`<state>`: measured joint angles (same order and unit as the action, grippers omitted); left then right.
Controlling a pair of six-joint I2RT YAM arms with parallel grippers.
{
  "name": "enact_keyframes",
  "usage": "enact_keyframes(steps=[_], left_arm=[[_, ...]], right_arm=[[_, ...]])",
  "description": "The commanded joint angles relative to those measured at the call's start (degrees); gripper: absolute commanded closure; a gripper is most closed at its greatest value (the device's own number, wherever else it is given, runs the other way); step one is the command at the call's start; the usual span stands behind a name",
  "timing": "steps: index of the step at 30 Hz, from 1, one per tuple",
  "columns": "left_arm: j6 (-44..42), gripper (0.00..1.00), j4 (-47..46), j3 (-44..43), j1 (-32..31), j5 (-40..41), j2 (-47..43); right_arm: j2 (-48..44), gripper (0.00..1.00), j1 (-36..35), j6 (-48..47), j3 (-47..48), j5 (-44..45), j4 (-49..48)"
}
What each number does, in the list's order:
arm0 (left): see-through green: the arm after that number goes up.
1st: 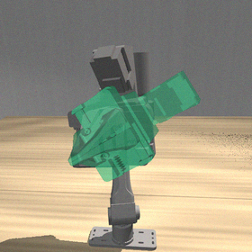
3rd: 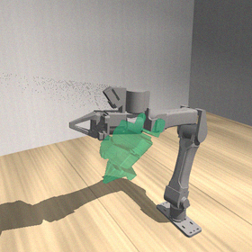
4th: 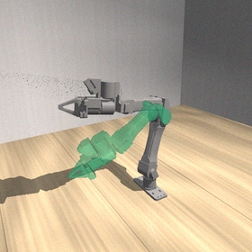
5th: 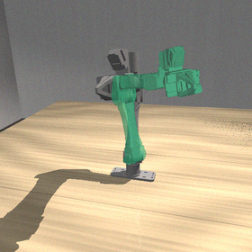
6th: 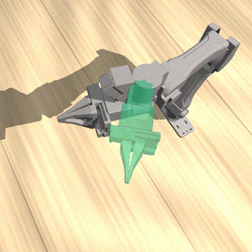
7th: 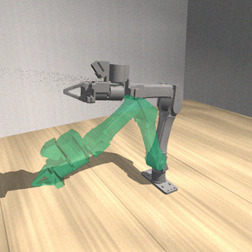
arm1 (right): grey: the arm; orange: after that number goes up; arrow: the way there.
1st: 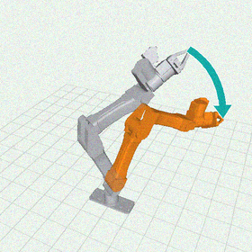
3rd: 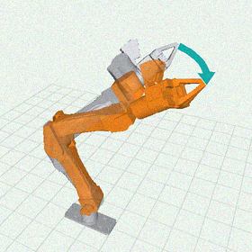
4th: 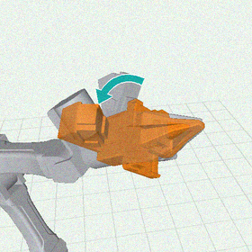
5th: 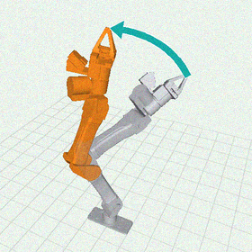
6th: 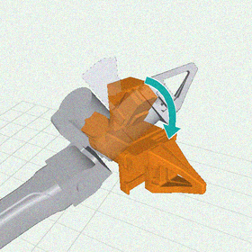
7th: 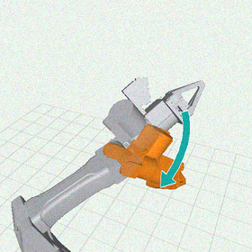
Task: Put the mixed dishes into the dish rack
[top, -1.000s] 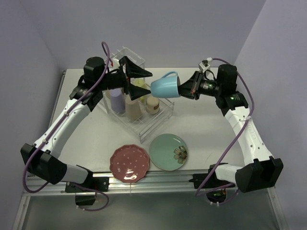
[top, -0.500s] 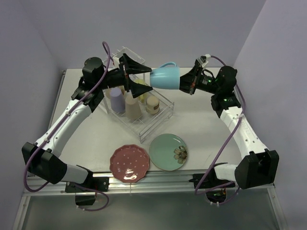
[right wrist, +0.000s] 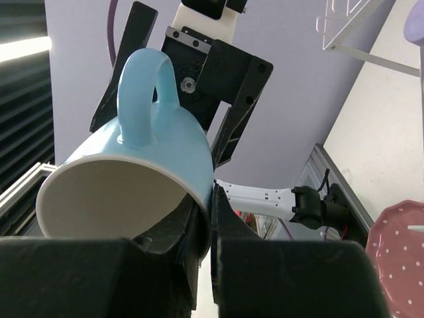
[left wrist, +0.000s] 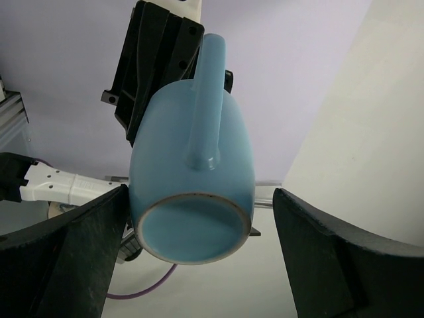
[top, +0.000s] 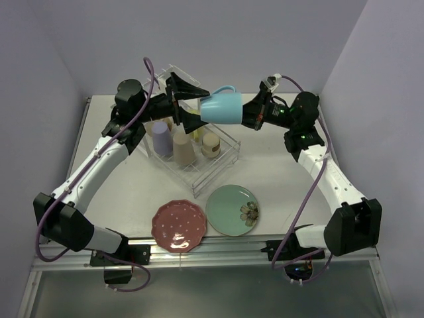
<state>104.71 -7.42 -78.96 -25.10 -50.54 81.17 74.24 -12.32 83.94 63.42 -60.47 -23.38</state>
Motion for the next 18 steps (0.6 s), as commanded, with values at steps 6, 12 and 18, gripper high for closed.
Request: enact_keyframes(steps=[6, 12, 18], left_arm=[[1.0, 0.07, -4.8, -1.6, -0.8, -0.9, 0.4], [0.9, 0.09, -5.1, -1.8, -0.9, -1.1, 0.8], [0.4, 0.11, -5.2, -2.1, -1.0, -1.4, 1.0]], right_arm=[[1.5, 1.0, -1.5, -1.8, 4.3, 0.1, -1.9], [2.4, 1.0, -2.5, -2.5, 5.0, 0.5, -1.1], [3.0, 1.0, -3.7, -2.9, 5.6, 0.8, -0.4]])
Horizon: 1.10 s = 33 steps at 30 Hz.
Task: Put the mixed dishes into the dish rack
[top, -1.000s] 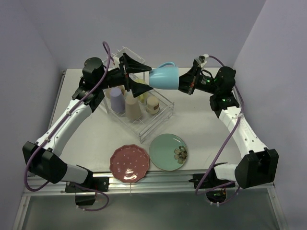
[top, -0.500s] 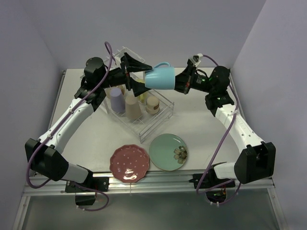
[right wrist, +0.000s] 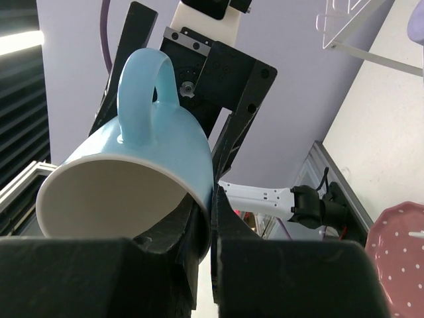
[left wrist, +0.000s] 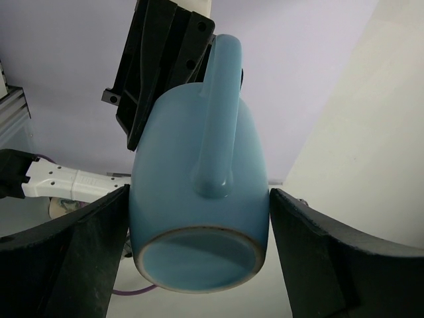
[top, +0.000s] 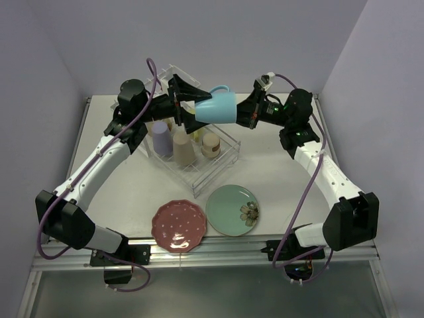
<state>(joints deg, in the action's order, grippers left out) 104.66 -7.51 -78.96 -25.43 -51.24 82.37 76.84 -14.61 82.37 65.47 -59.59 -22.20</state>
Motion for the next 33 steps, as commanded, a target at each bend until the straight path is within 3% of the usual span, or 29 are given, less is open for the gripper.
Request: enact_keyframes(steps=[1, 3, 6, 7, 9, 10, 11, 13, 14, 15, 16, 19, 23, 26, 29, 30, 33], left_arm=[[0.5, 0.13, -5.4, -2.1, -0.7, -0.7, -0.2], [0.6, 0.16, -5.8, -1.8, -0.6, -0.8, -0.1], [0.6, 0.3, -6.6, -1.6, -0.6, -1.0, -0.2], [0.6, 0.47, -6.9, -1.6, -0.6, -1.0, -0.2], [0.6, 0.65, -7.5, -1.3, -0.6, -1.2, -0.4], [0.1, 0.99, -7.0, -1.3, -0.6, -1.3, -0.5], [-1.0, 1.0, -5.2, -2.0, -0.6, -1.3, -0.5], [-5.6, 1.0, -1.8, -3.7, -0.7, -1.5, -0.1], [-7.6, 1.0, 3.2, -5.6, -0.7, -1.5, 0.1], [-9.2, 1.0, 5.4, -6.3, -0.5, -1.3, 0.1], [-12.3, 1.0, 10.3, -7.4, -0.3, -1.2, 0.0], [-20.2, 1.0, 17.9, -9.8, 0.6, 0.1, -0.2], [-31.9, 1.0, 32.9, -13.9, 1.1, 3.5, 0.7], [-41.7, 1.0, 45.3, -18.1, 1.1, 9.0, 2.2], [-52.1, 1.0, 58.9, -26.1, 0.5, 17.6, 5.3], [-57.0, 1.0, 65.8, -29.0, -0.6, 20.5, 7.8], [-62.5, 1.0, 73.6, -38.2, -3.1, 31.1, 12.0]], right_arm=[[0.5, 1.0, -1.5, -1.5, 3.7, 0.0, -1.4], [0.7, 1.0, -1.7, -1.9, 3.9, 0.1, -0.8], [0.8, 1.0, -1.9, -1.8, 3.7, 0.2, -0.7], [0.8, 1.0, -1.9, -1.9, 3.6, 0.3, -0.6], [0.8, 1.0, -1.9, -2.8, 3.8, 0.4, 1.2], [0.8, 1.0, -1.9, -3.4, 4.0, 0.5, 2.2], [0.8, 0.93, -1.9, -5.4, 4.3, 0.5, 5.3], [0.4, 0.59, -1.7, -8.3, 5.7, 1.0, 9.6], [0.2, 0.29, -1.6, -12.2, 6.3, 2.0, 15.4], [0.0, 0.1, -1.4, -13.8, 7.1, 2.6, 18.0], [-0.8, 0.01, -0.5, -16.2, 7.2, 3.8, 21.7], [-4.0, 0.0, 2.0, -18.6, 5.5, 6.1, 26.0], [-8.2, 0.0, 10.7, -29.3, 5.5, 12.6, 44.0], [-10.7, 0.0, 14.2, -37.9, 7.9, 22.4, 58.0], [-12.9, 0.0, 16.2, -40.9, 8.6, 28.8, 62.4], [-13.6, 0.0, 16.2, -41.0, 7.7, 28.8, 62.3], [-13.6, 0.0, 16.2, -39.5, 5.3, 25.9, 60.7]])
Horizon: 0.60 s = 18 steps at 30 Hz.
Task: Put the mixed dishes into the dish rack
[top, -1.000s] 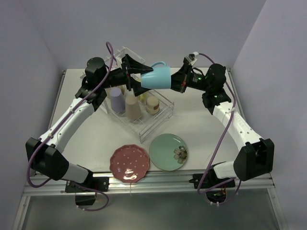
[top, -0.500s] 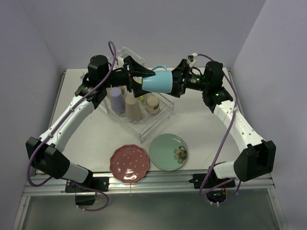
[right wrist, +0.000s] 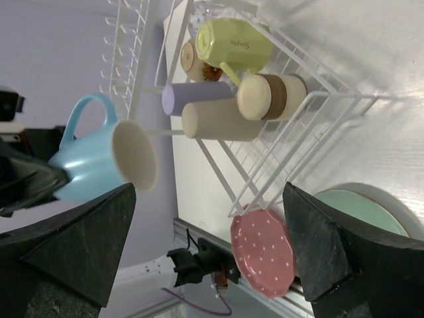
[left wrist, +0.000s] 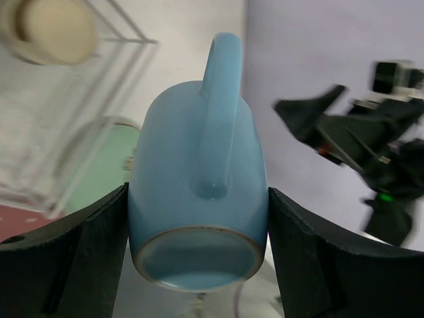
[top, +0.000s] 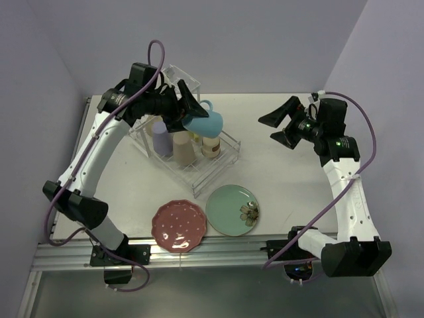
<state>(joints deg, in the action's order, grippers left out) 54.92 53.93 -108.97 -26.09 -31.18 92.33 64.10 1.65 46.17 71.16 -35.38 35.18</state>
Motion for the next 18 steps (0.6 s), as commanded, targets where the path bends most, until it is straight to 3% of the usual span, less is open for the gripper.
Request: enact_keyframes(steps=[1, 7, 18], left_arm=[[-13.5, 1.0, 14.2, -10.3, -3.0, 12.7, 2.5], [-17.6, 1.0, 18.8, -13.6, -7.3, 21.6, 5.7], [-20.3, 1.0, 16.8, -4.2, -10.4, 28.1, 5.0]], right_arm=[[-0.9, 0.0, -0.1, -2.5, -1.0, 0.3, 3.0], [-1.8, 0.0, -0.1, -2.2, -1.7, -0.4, 2.2], [-2.7, 0.01, -0.1, -2.6, -1.8, -0.8, 2.7]])
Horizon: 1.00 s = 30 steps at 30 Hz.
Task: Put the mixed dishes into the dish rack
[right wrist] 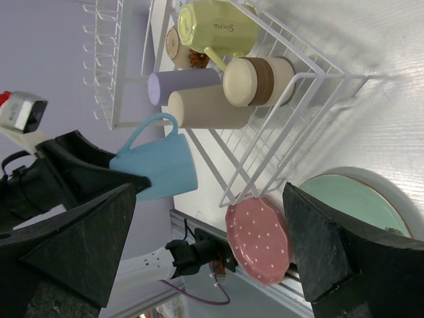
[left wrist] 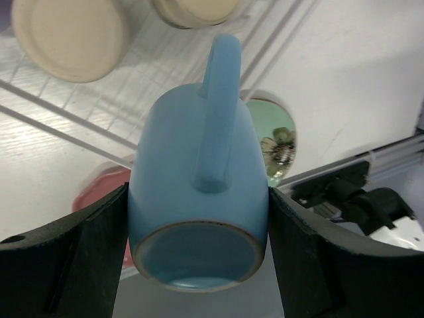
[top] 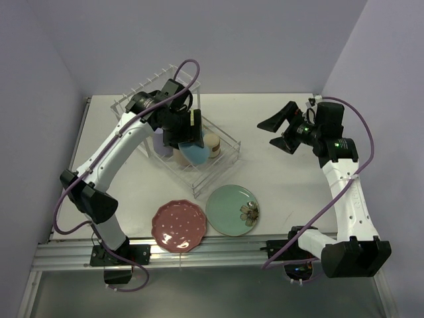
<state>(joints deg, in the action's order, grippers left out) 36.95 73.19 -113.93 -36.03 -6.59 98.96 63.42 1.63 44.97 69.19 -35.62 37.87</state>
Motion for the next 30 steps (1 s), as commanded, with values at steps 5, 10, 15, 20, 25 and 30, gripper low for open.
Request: enact_keyframes(steps=[5, 10, 15, 20, 25, 30], left_arm=[[-3.2, 1.0, -3.8, 2.1, -0.8, 4.0, -1.1], [-3.6, 1.0, -4.3, 2.0, -1.8, 4.4, 0.3], [-3.8, 1.0, -3.8, 1.8, -3.3, 6.2, 2.3], [-4.0, 1.0, -3.1, 2.1, -4.7, 9.7, 4.0], [-4.4, 1.0, -3.0, 2.6, -5.8, 11.4, 5.2], [-4.3, 1.0, -3.6, 4.1, -6.8, 12.3, 6.2]], right_arm=[[-2.4, 0.01, 0.0, -1.8, -0.2, -0.9, 0.4], [-2.7, 0.01, 0.0, -2.5, -0.2, -1.0, 1.3], [-2.6, 0.01, -0.1, -4.4, 0.6, -0.5, 3.6], [-3.6, 0.01, -0.5, -5.6, 1.0, 0.7, 5.9], [-4.2, 0.01, -1.0, -6.8, 0.9, 2.0, 7.7], [-4.4, 0.02, -1.4, -8.2, 0.9, 3.4, 9.2]])
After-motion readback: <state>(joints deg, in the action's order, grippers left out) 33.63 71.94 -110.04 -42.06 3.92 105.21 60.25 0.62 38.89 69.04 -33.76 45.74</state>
